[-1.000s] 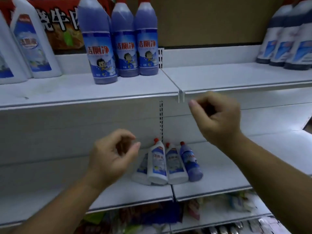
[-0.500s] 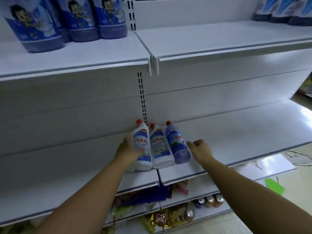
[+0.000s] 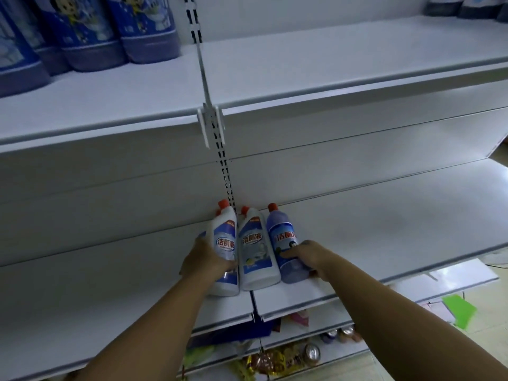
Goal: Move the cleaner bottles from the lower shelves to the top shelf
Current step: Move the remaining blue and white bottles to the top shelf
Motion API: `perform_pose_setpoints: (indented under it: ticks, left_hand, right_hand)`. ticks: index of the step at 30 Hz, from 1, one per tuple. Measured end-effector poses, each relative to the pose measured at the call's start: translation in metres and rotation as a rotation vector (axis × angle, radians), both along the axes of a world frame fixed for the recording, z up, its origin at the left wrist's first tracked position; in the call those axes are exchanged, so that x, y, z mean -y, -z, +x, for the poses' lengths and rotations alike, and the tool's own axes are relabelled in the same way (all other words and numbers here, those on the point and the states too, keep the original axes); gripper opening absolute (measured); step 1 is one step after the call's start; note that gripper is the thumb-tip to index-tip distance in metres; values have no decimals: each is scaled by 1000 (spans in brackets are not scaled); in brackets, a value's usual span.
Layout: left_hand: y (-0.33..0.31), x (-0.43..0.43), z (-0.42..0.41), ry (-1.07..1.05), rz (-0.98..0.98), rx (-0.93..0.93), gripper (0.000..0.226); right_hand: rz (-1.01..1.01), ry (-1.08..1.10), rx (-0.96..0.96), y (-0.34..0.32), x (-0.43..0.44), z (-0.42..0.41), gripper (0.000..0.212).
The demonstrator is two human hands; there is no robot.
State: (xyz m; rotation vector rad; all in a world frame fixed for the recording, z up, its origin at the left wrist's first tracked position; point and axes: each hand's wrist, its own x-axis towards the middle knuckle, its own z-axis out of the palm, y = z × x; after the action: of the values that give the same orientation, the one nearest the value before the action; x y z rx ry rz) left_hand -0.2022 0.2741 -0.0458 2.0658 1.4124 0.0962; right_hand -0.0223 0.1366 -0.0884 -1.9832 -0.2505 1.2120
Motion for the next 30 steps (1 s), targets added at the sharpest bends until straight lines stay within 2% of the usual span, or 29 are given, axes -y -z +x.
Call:
perform_pose_setpoints:
  ticks: [4,6,9,14,16,18,21,25,30]
  left_hand:
    - [-3,9,1,-60,25,78,73]
    - [-3,13,1,-88,0,148,70]
    - [-4,20,-7,-97,-170,362,58]
    - [-28,54,-43,-103,-462,661,51]
    - [-37,68,-58,-62,-505,736,63]
    - [-46,82,-78,-65,-525,799,62]
    - [-64,103,-118,-56,-556,855,60]
    - [-82,127,-169,-36,-550,894,68]
    - [-106,150,-210,-16,-518,963,71]
  right_hand:
    - [32,70,161,-3,-1,-11,50]
    - [69,118,176,-9,0,-13,50]
    - [122,157,153,-25,14,-22,58]
    - [397,233,-16,-41,58,-58,55]
    - [548,213,-117,-52,73,-78,55]
    - [644,194,-192,-65,88,-101,55]
    - [706,120,-209,-82,111,-137,50]
    - [725,66,-148,-102,136,-178,51]
    - [715,46,42,-133,159,-218,63]
